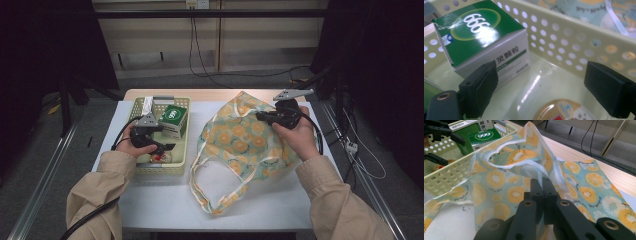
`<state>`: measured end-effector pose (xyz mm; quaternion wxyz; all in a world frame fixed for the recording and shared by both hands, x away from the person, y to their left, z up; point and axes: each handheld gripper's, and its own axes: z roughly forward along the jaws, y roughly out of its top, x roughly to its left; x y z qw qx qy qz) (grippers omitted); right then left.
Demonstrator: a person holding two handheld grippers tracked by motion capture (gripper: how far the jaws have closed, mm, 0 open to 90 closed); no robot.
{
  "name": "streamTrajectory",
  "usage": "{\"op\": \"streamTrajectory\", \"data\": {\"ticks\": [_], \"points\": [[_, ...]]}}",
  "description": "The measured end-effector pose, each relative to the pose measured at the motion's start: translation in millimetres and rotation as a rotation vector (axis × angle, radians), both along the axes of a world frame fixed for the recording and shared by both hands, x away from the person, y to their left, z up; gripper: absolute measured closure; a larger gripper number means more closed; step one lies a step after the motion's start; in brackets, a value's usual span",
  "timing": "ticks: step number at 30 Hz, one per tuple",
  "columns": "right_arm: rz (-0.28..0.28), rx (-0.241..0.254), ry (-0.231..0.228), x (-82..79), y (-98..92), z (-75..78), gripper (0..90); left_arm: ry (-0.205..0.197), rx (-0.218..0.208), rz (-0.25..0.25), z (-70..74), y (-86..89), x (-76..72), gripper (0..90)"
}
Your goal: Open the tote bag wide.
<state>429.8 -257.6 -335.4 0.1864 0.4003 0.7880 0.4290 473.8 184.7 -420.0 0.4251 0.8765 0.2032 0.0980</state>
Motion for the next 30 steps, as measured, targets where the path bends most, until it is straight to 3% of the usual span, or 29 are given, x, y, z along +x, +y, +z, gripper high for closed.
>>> {"op": "streamTrajectory", "data": {"ticks": [6, 10, 11, 15, 16, 18, 20, 26, 27, 30], "points": [[-0.001, 0.001, -0.002, -0.4, -1.4, 0.5, 89.9, 0.05, 0.009, -0.012, -2.4, 4.3, -3.2, 11.9], [0.0, 0.004, -0.001, 0.2, 0.8, -0.6, 89.9, 0.077, 0.071, -0.009, -6.4, 3.2, -3.0, 11.2], [0.004, 0.004, 0.0, 0.3, 1.5, -0.9, 89.9, 0.095, 0.065, -0.024, -7.5, 3.9, -2.1, 10.9], [0.008, 0.005, 0.003, 0.8, 3.0, -3.0, 89.9, 0.103, 0.075, -0.017, -8.8, 4.2, -2.6, 11.0], [0.007, 0.005, 0.005, 0.9, 3.1, -3.8, 89.9, 0.127, 0.056, -0.033, -9.9, 4.4, -2.0, 11.0], [0.006, 0.003, 0.009, 1.0, 2.9, -5.4, 89.9, 0.155, 0.058, -0.06, -12.0, 3.9, -2.1, 10.7], [0.005, 0.002, 0.01, 1.0, 2.3, -6.4, 89.9, 0.154, 0.091, -0.055, -13.1, 2.2, -2.4, 14.3], [0.004, 0.005, 0.011, 1.0, 1.8, -7.8, 89.9, 0.173, 0.149, -0.074, -18.8, 1.1, -0.2, 15.2], [0.004, 0.005, 0.012, 0.9, 1.8, -7.9, 89.9, 0.188, 0.141, -0.067, -19.9, -0.2, -0.7, 14.8], [0.004, 0.007, 0.011, 0.5, 1.4, -8.5, 89.8, 0.187, 0.183, -0.088, -21.6, -0.9, 0.5, 14.8]]}}
